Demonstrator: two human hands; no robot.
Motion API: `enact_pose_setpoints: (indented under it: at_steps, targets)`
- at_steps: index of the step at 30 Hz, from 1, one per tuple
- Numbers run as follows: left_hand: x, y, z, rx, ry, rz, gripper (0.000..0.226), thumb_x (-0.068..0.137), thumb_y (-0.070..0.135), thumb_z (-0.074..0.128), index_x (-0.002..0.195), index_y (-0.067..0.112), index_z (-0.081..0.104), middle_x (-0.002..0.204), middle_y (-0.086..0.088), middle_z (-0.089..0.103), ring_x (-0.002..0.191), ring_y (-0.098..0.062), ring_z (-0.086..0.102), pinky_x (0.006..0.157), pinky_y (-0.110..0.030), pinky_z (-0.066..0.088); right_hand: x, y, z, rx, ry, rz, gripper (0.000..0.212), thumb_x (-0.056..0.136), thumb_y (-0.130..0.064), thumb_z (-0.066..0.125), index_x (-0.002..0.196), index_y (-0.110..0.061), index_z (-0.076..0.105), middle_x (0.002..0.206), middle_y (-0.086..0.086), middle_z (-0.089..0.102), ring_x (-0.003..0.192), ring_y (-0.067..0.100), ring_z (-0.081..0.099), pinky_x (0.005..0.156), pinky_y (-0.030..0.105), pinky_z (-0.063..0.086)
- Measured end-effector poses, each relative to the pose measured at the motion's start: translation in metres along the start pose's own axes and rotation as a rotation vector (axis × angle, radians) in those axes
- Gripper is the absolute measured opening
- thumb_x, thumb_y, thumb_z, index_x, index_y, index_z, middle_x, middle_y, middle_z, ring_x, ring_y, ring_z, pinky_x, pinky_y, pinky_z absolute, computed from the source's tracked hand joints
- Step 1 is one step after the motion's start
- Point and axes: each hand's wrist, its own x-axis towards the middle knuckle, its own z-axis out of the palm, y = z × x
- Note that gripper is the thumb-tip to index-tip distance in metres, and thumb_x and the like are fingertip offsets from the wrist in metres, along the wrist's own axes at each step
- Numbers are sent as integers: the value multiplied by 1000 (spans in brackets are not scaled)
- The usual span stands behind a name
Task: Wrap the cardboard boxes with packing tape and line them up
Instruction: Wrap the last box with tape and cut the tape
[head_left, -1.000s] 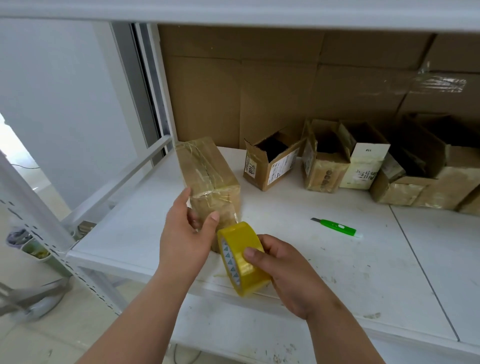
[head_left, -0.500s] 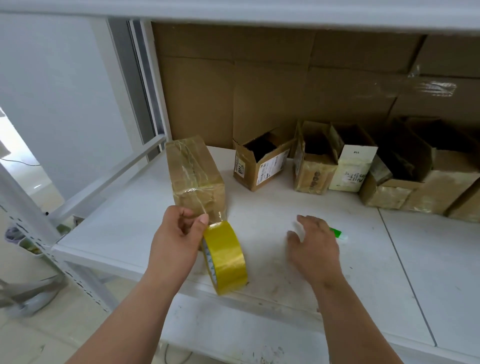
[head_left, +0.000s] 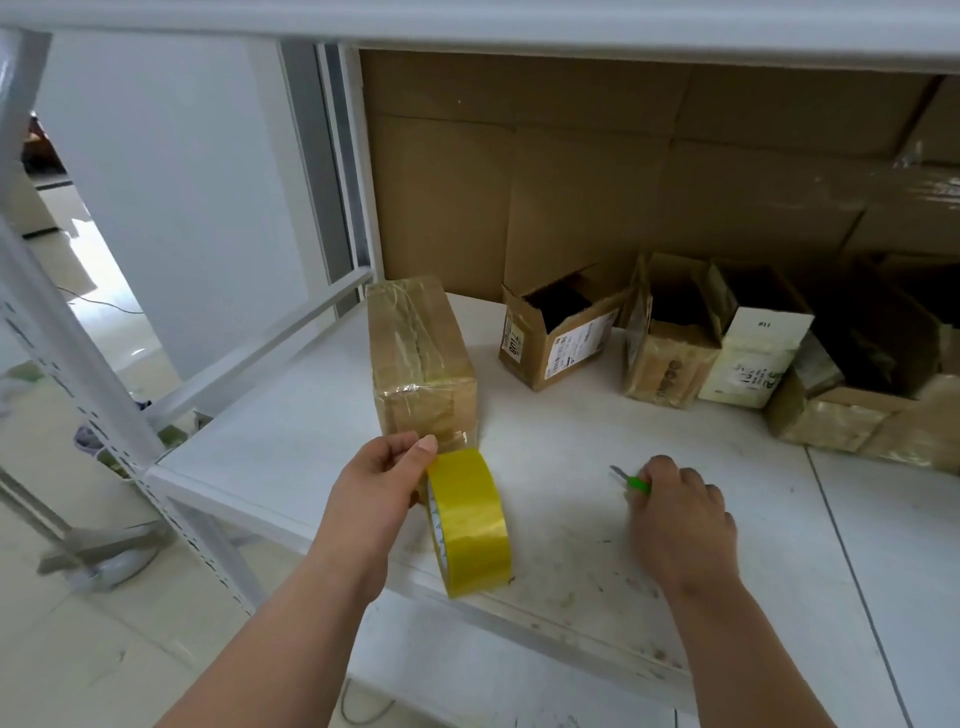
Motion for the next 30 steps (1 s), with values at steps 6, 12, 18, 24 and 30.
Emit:
enact_pose_setpoints:
  at_steps: [6,12,18,24,30]
  targets:
    - [8,2,-1,74,7,24,20,92,34,66,109,23,67,98,2,72,89,-14,67,87,-31,51,-6,-51,-30,453,-29,-189,3,102,-31,48,102,-27,48,75,-5,56,67,13,54,57,31,42]
    - [18,3,-7,68,-33,36,4,91,23,68,95,23,67,81,6,68,66,-3,61,67,-21,48,-6,-101,-45,510,-210,-382,31,94,-14,57,110,-41,62,102,-18,54,90,-3,51,71,5,37]
    - [27,2,-9,-60,-41,-57,14,88,15,71,101,12,65,86,-7,69,67,-10,64,60,-23,49,-6,-128,-44,414,-224,-456,31,95,-25,60,124,-34,67,115,-11,61,100,4,57,87,20,48]
    - [28,2,-6,-143,6,-108,11,89,10,68,99,6,69,75,-5,69,55,-6,62,48,-18,48,0,-136,-48,354,-263,-505,26,94,-26,59,117,-32,71,112,-10,65,97,4,58,87,26,52]
    - [26,4,-3,-134,43,-111,10,91,11,65,90,10,74,68,-3,68,50,-6,59,53,-22,47,11,-145,-46,252,-264,-593,28,92,-27,57,115,-29,72,109,-8,67,99,9,60,89,31,52]
